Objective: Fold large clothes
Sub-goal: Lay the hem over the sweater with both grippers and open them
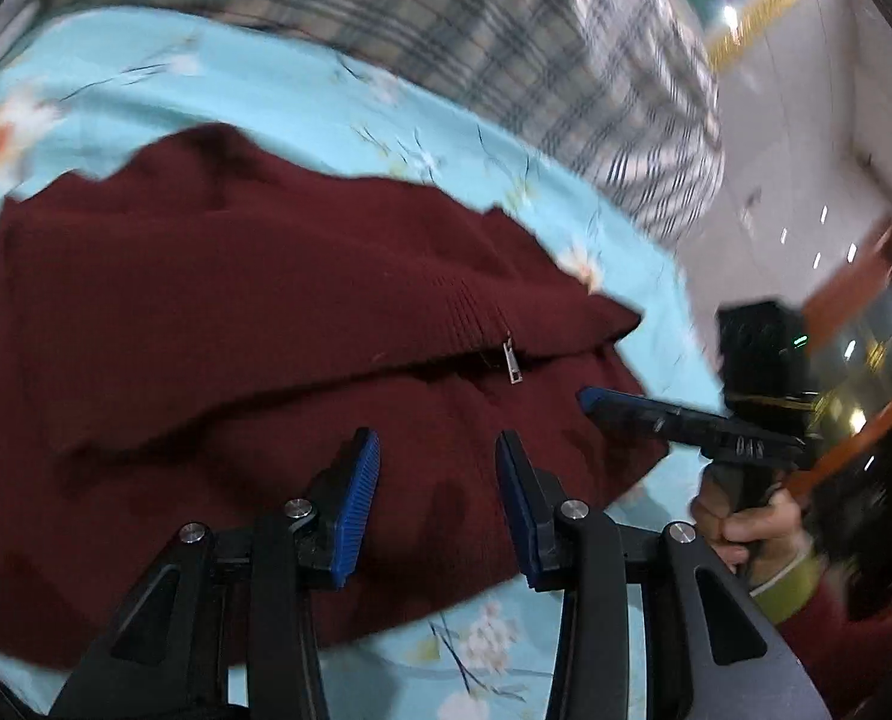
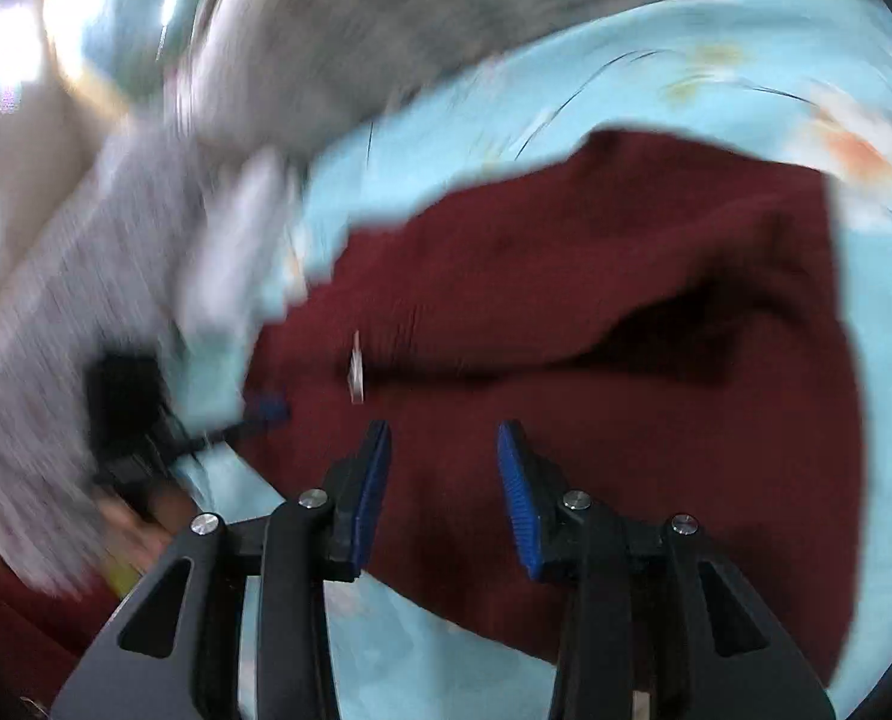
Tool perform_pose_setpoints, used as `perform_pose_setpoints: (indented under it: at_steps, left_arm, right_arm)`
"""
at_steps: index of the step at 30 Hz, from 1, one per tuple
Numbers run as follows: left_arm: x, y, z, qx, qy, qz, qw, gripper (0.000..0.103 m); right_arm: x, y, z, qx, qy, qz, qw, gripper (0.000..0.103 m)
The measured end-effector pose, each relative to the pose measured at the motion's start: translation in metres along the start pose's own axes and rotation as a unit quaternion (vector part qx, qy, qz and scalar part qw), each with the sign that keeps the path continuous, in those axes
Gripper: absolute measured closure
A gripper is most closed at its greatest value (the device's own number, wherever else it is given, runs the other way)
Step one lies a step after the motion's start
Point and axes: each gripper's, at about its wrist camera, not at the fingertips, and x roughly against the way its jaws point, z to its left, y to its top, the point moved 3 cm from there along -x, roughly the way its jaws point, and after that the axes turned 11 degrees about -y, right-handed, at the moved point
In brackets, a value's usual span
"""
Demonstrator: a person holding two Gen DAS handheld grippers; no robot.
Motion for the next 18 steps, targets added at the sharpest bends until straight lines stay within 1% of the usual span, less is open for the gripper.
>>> perform_pose_setpoints:
  at_steps: [1,2,4,6,7,8,9,10,11,12,13,14,15,16,18]
  left_arm:
    - [-0.008,0.006,0.004,-0.002,0.014,0.005,0.9999,0.064]
    - [-0.013,0.012,0.009,0.0,0.022,0.005,0.9997,0.064]
    - [-0.018,0.031,0.023,0.008,0.033,-0.002,0.9994,0.069]
    - [-0.018,0.049,0.037,0.012,0.051,-0.017,0.9985,0.072]
    - [-0.016,0.059,0.045,0.014,0.055,-0.027,0.998,0.073]
    - [-0.014,0.069,0.051,0.018,0.058,-0.037,0.9975,0.073]
    - [-0.01,0.078,0.058,0.023,0.062,-0.049,0.9966,0.073]
    - [-0.005,0.086,0.066,0.028,0.074,-0.065,0.9948,0.072]
    - [-0.001,0.091,0.073,0.032,0.09,-0.074,0.9927,0.071]
    - [0.005,0.095,0.08,0.038,0.109,-0.083,0.9899,0.065]
    - [0.012,0.099,0.092,0.051,0.13,-0.096,0.9855,0.064]
    - [0.019,0.1,0.102,0.063,0.132,-0.104,0.9838,0.064]
    - [0.028,0.099,0.114,0.085,0.13,-0.113,0.9814,0.064]
    - [0.032,0.097,0.12,0.095,0.129,-0.116,0.9801,0.064]
    - [0.044,0.085,0.128,0.117,0.117,-0.126,0.9781,0.064]
  right_arm:
    - [-0.012,0.002,0.01,0.037,-0.03,0.012,0.999,0.064]
    - [-0.02,0.007,0.012,0.051,-0.046,0.014,0.998,0.066]
    - [-0.028,0.022,0.007,0.051,-0.061,0.009,0.997,0.066]
    - [-0.033,0.048,-0.013,0.02,-0.073,-0.014,0.997,0.069]
    - [-0.033,0.057,-0.02,0.006,-0.082,-0.023,0.996,0.069]
    - [-0.033,0.071,-0.036,-0.019,-0.107,-0.038,0.993,0.069]
    - [-0.032,0.08,-0.048,-0.041,-0.119,-0.049,0.991,0.069]
    - [-0.032,0.085,-0.056,-0.057,-0.118,-0.056,0.99,0.069]
    - [-0.03,0.091,-0.071,-0.086,-0.112,-0.067,0.988,0.069]
    - [-0.028,0.094,-0.078,-0.103,-0.113,-0.073,0.986,0.069]
    - [-0.027,0.095,-0.084,-0.111,-0.118,-0.075,0.984,0.069]
    - [-0.026,0.095,-0.091,-0.123,-0.124,-0.079,0.981,0.069]
    - [-0.024,0.093,-0.096,-0.133,-0.124,-0.083,0.98,0.069]
    - [-0.023,0.09,-0.096,-0.141,-0.121,-0.086,0.979,0.069]
    - [-0.012,0.081,-0.096,-0.155,-0.118,-0.098,0.976,0.068]
